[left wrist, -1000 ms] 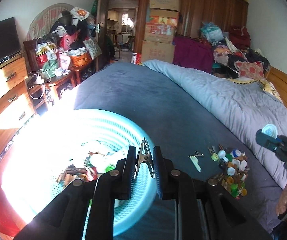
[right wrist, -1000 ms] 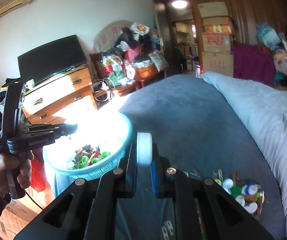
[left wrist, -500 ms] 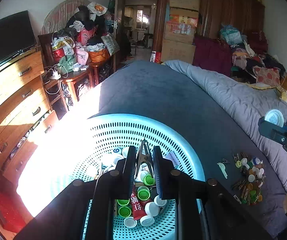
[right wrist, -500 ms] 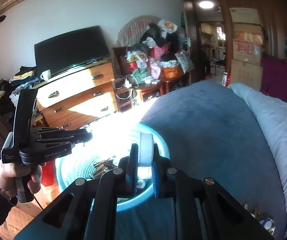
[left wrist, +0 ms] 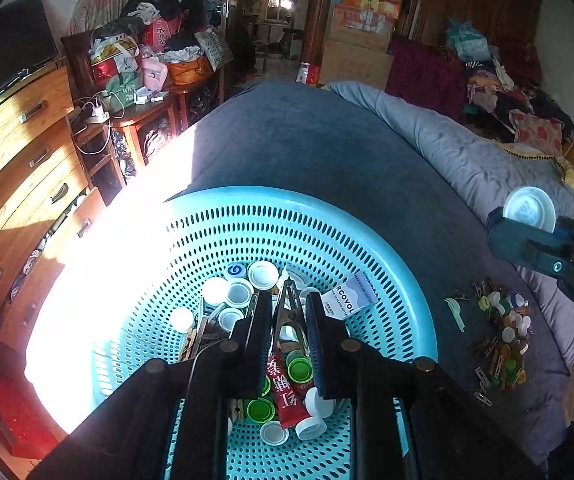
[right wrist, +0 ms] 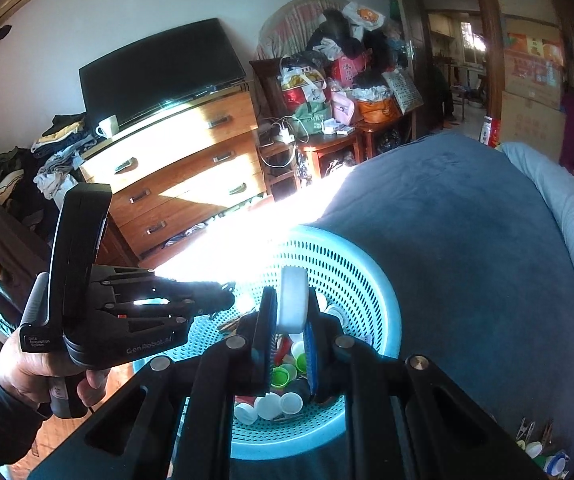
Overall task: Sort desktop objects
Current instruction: 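Carry the clothespin and white cap to the basket and release both, then grasp a flat metal clip with the left gripper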
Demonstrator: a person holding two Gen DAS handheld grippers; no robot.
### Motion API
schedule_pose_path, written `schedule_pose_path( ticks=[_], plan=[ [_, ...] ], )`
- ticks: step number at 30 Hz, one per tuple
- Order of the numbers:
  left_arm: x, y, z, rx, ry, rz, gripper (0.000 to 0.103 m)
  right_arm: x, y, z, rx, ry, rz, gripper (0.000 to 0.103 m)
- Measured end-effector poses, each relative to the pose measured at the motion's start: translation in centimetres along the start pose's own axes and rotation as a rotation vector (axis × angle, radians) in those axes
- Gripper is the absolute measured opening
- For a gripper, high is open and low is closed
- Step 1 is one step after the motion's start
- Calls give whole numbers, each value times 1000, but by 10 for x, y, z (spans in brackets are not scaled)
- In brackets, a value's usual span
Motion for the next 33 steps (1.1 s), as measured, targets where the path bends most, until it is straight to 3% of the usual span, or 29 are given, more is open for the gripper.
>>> schedule_pose_path(
  ticks=[1,3,5,6,11,14,18,22,26,28,31,33],
  plan=[
    [2,0,0,0,1,-5,18,2,0,3,4,2,-3,14],
    [5,0,2,8,10,-14,28,6,1,8,18,11,-5,17],
    [10,-1,1,-6,25,-27,54,8,0,12,24,5,-11,48],
    [12,-1,-2,-14,28,-33,55,10,0,11,15,-3,-17,68],
    [13,-6,-12,-26,31,-46,55,6,-4,-10,-42,-22,-5,68],
    [-1,-14,-22,-44,11,-19,55,-11,-27,-44,-108,-54,44,69],
    [-55,-34,-41,-92,-63,119,55,-57,-107,-95,-145,-180,164,78],
    [-129,-63,-39,-68,-188,235,55,-120,-218,-133,-47,-324,357,78],
    [-202,-107,-2,32,-273,325,55,-162,-324,-173,33,-417,554,78],
    [-227,-128,27,129,-324,306,55,-169,-364,-190,53,-434,617,78],
    [-267,-160,62,240,-369,327,55,-175,-403,-205,70,-445,671,78],
    [-290,-177,77,260,-386,377,55,-176,-420,-210,75,-430,703,78]
  ],
)
Point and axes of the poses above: each gripper's, at about its wrist camera, not at the fingertips, and z roughly the way its jaws point, x to its left, y to its top, the point moved 1 cm from there along z, roughly the way its jaws point, and after that the axes turned 1 degree about -x, right-handed, at the moved point
